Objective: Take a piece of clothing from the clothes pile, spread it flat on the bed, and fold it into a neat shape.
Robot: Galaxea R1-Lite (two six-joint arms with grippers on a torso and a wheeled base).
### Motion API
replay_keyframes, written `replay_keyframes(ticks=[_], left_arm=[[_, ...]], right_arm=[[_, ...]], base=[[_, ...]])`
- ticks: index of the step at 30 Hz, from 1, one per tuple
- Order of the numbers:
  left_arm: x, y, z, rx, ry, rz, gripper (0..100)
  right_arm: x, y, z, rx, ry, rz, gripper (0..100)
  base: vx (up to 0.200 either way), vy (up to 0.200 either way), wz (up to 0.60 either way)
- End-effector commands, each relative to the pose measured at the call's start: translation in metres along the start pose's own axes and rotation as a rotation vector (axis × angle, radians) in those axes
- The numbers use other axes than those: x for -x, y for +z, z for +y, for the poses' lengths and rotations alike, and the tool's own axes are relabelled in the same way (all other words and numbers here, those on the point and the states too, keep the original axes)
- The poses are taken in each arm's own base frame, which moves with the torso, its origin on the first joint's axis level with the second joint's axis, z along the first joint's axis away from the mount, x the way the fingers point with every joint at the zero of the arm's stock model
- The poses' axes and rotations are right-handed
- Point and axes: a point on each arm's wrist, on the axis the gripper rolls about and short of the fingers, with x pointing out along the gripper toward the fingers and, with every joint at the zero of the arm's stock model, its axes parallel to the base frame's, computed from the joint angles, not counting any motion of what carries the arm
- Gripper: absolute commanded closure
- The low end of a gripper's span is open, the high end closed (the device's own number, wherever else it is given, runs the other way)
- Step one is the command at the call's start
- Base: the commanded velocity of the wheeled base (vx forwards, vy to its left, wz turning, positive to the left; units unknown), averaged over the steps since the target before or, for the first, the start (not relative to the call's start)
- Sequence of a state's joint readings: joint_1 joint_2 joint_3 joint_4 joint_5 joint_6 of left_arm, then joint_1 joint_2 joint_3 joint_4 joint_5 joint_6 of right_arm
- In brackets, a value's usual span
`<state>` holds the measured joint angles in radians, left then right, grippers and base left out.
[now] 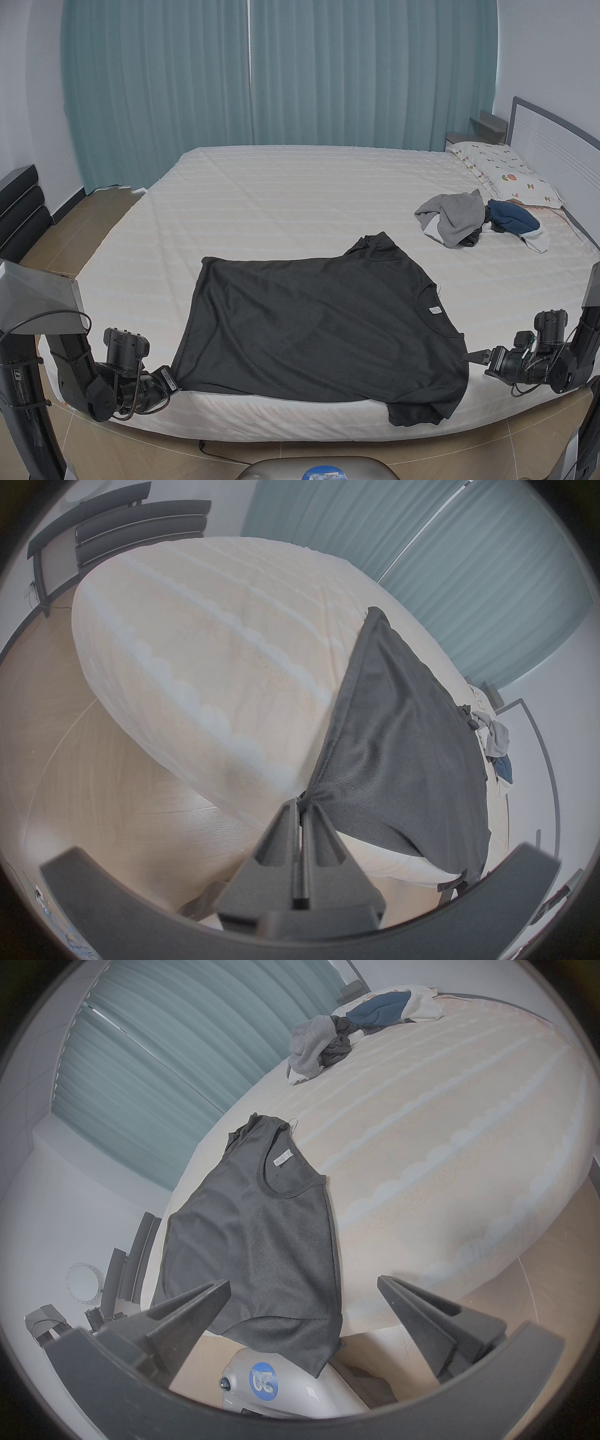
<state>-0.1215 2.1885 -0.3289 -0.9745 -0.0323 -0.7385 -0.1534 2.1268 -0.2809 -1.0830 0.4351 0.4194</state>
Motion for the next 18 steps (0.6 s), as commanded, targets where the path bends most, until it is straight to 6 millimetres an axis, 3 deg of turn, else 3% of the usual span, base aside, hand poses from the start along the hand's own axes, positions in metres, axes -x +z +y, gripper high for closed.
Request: replay_keyframes(ticks=[1,7,8,18], left_arm=[[0.0,0.001,0.002,0.004,0.003,-0.001,100],[0.002,-0.001,0.003,-0.014,0.009,0.004,100],[0.003,-0.001,0.003,-0.014,0.009,0.004,0],[0.01,0.01,0.003,0.009,-0.021,-0.04,0]], right_arm=[[-0.001,0.0,0.0,0.0,0.0,0.002,0],[-0.001,-0.001,-0.001,-0.002,-0.002,0.005,0],[-0.001,0.0,-0.001,-0.001,-0.001,0.004,0],[-0.002,-0.001,-0.002,-0.004,-0.003,0.009,0]], base=[[0.0,0.0,0.0],[0.0,0.0,0.0],[0.0,0.0,0.0],[0.0,0.0,0.0]])
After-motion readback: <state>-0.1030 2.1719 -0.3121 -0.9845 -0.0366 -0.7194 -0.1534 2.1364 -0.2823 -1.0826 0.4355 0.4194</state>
